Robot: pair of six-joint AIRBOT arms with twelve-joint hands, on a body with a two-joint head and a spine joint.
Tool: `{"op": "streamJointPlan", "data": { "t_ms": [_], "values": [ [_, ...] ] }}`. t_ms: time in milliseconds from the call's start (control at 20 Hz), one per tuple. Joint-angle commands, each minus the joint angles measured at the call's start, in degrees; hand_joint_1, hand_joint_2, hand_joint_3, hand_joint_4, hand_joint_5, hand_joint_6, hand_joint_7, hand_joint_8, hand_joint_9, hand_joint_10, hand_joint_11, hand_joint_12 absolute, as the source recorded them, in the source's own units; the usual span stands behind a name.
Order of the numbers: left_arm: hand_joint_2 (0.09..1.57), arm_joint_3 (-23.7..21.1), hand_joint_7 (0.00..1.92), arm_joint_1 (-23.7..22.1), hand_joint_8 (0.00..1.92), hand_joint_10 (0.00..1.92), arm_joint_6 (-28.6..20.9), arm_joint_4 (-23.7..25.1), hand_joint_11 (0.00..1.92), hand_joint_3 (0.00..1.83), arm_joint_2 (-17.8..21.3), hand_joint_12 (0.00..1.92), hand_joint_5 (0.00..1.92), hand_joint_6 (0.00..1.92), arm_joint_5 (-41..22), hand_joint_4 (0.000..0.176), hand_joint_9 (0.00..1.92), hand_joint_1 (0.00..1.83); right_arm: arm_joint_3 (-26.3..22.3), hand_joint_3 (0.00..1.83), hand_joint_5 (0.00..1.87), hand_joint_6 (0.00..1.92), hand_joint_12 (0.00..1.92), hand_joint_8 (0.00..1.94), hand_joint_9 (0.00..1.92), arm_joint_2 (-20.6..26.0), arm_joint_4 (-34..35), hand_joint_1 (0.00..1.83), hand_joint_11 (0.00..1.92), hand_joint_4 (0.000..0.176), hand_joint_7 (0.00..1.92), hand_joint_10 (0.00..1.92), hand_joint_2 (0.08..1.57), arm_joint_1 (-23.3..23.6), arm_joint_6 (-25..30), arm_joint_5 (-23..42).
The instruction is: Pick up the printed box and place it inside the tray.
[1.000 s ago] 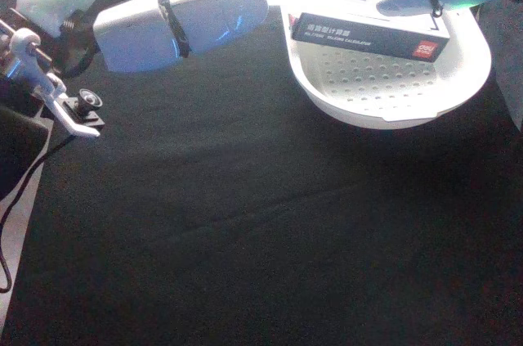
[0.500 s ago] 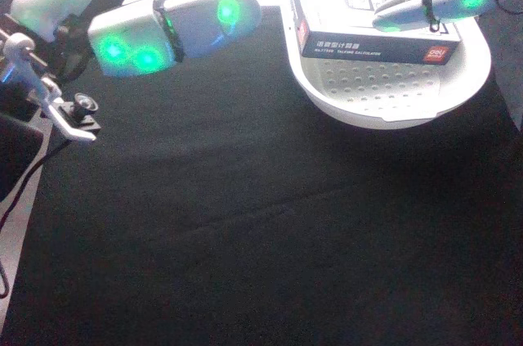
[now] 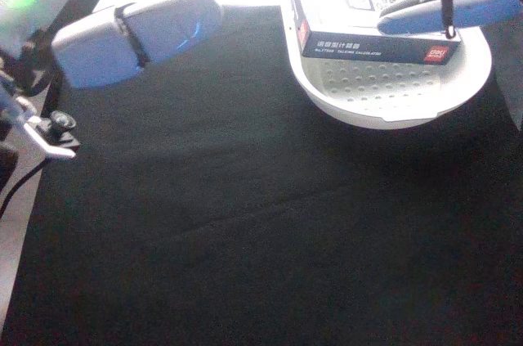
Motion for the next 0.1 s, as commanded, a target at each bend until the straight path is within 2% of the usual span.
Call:
{"op": "streamJointPlan", "data": {
  "t_ms": [0,50],
  "values": [
    [0.81,-0.51,0.00,0.40,0.00,0.00,-0.14,-0.63,0.00,0.00,1.04,0.00,0.00,0.00,-9.33,0.176,0.00,0.00,0.14,0.00,0.00,0.00,0.00,0.00,0.00,0.77,1.29,0.64,0.00,0.176,0.00,0.00,0.64,-0.18,1.97,10.34],
    [0.80,-1.41,0.00,1.23,0.00,0.00,-0.14,-1.06,0.00,0.00,1.74,0.00,0.00,0.00,-10.54,0.176,0.00,0.04,0.08,0.01,0.00,0.00,0.00,0.00,0.00,0.97,1.29,0.67,0.01,0.176,0.00,0.00,0.67,-1.34,3.11,12.74]
  ]
}}
